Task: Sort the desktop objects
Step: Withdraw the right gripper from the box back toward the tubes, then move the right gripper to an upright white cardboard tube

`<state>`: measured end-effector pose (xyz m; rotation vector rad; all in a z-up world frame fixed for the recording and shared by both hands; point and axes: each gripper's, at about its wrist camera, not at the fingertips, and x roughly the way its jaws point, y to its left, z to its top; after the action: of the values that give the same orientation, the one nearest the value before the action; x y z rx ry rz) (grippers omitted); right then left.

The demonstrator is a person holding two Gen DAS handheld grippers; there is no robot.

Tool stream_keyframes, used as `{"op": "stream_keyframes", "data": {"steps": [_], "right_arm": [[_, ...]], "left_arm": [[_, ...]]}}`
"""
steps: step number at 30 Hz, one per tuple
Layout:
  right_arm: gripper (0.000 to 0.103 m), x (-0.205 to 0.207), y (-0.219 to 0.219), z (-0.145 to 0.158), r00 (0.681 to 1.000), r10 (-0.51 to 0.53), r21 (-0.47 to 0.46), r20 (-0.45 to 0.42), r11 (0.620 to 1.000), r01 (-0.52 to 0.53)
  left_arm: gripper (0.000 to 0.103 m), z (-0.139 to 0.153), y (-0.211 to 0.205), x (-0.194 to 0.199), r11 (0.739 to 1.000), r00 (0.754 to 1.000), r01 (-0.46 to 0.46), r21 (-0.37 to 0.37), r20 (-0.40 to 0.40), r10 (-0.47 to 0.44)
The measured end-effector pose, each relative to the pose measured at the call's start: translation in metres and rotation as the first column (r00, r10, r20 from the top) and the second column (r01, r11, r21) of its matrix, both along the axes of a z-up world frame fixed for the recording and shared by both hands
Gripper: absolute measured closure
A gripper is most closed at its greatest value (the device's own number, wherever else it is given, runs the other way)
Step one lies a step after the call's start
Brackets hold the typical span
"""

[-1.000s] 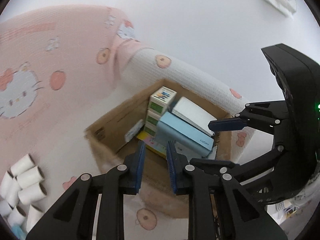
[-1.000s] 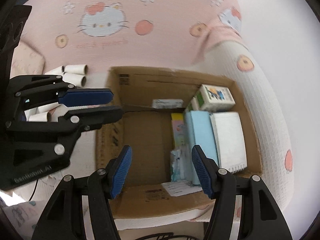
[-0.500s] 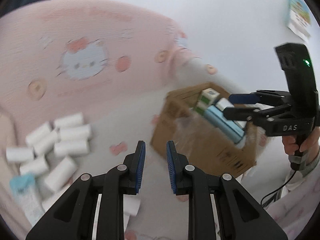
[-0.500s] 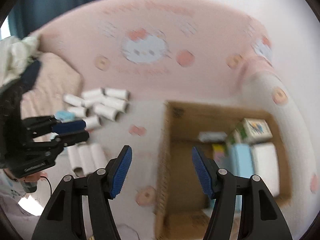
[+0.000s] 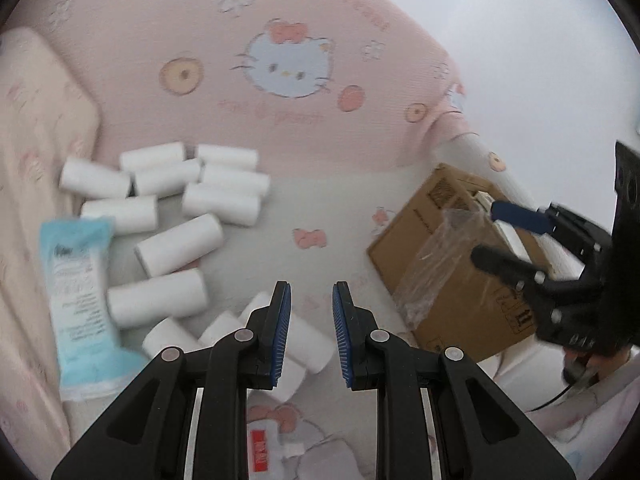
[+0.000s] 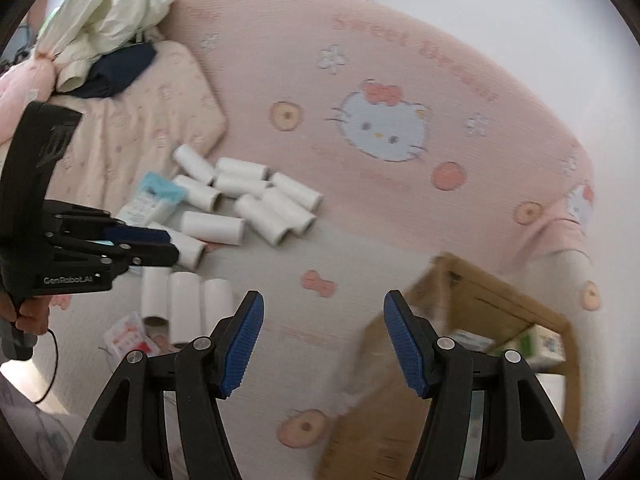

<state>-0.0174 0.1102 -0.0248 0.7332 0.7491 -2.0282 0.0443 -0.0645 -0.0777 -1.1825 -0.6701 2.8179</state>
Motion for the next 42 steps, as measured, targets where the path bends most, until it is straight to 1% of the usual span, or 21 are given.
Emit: {"op": "stream_keyframes", "data": {"steps": [2, 4, 7, 11, 14, 18, 22, 23, 25, 28, 30, 34, 39, 42], "right_arm": [[0.043, 0.006, -0.012, -0.011, 0.999, 0.037, -0.020, 0.036, 0.999, -0.036], [0.043, 0.010, -0.026, -0.023, 0.994, 0.070, -0.031, 0.084, 0.997, -0.068], [0.043, 0.014, -0.046, -0.038, 0.986, 0.106, -0.045, 0.128, 0.994, -0.101], [0.043, 0.012, -0.065, -0.055, 0.981, 0.115, -0.062, 0.156, 0.992, -0.106], [0.043, 0.007, -0.073, -0.068, 0.977, 0.109, -0.067, 0.185, 0.993, -0.098], [0.041, 0.000, -0.071, -0.086, 0.957, 0.096, -0.117, 0.273, 0.991, -0.066], [0.040, -0.003, -0.060, -0.111, 0.926, 0.041, -0.138, 0.375, 0.990, 0.012], [0.040, -0.003, -0.055, -0.119, 0.913, 0.031, -0.138, 0.407, 0.990, 0.028], [0.040, -0.003, -0.049, -0.127, 0.898, 0.026, -0.126, 0.439, 0.992, 0.032], [0.040, -0.006, -0.038, -0.138, 0.901, -0.021, -0.088, 0.434, 0.994, 0.066], [0.040, -0.010, -0.031, -0.144, 0.898, -0.050, -0.077, 0.437, 0.993, 0.093], [0.040, -0.013, -0.026, -0.151, 0.898, -0.071, -0.067, 0.435, 0.992, 0.111], [0.040, -0.010, -0.027, -0.156, 0.918, -0.071, -0.040, 0.391, 0.995, 0.093], [0.040, -0.008, -0.029, -0.161, 0.923, -0.059, -0.028, 0.380, 0.997, 0.075]], "left_arm": [[0.079, -0.002, -0.008, 0.008, 0.998, 0.999, -0.032, -0.051, 0.011, 0.033], [0.079, -0.002, -0.015, 0.013, 0.995, 0.998, -0.056, -0.085, 0.020, 0.058], [0.079, -0.005, -0.028, 0.024, 0.993, 0.995, -0.093, -0.078, 0.031, 0.095], [0.079, -0.016, -0.044, 0.034, 0.987, 0.986, -0.146, -0.067, 0.072, 0.151], [0.079, -0.026, -0.055, 0.039, 0.984, 0.979, -0.177, -0.030, 0.101, 0.179], [0.079, -0.046, -0.060, 0.044, 0.977, 0.970, -0.210, 0.042, 0.138, 0.202], [0.079, -0.067, -0.055, 0.044, 0.972, 0.961, -0.221, 0.077, 0.187, 0.203], [0.079, -0.070, -0.053, 0.045, 0.972, 0.961, -0.219, 0.079, 0.189, 0.201], [0.079, -0.075, -0.045, 0.042, 0.976, 0.965, -0.197, 0.096, 0.194, 0.176], [0.079, -0.078, -0.035, 0.033, 0.977, 0.975, -0.160, 0.142, 0.180, 0.134], [0.079, -0.079, -0.028, 0.024, 0.977, 0.979, -0.138, 0.160, 0.169, 0.110], [0.079, -0.083, -0.015, 0.004, 0.978, 0.986, -0.084, 0.191, 0.158, 0.054], [0.079, -0.089, -0.007, -0.018, 0.965, 0.984, -0.055, 0.256, 0.176, 0.010], [0.079, -0.096, -0.006, -0.031, 0.954, 0.972, -0.073, 0.290, 0.234, 0.004]]}}
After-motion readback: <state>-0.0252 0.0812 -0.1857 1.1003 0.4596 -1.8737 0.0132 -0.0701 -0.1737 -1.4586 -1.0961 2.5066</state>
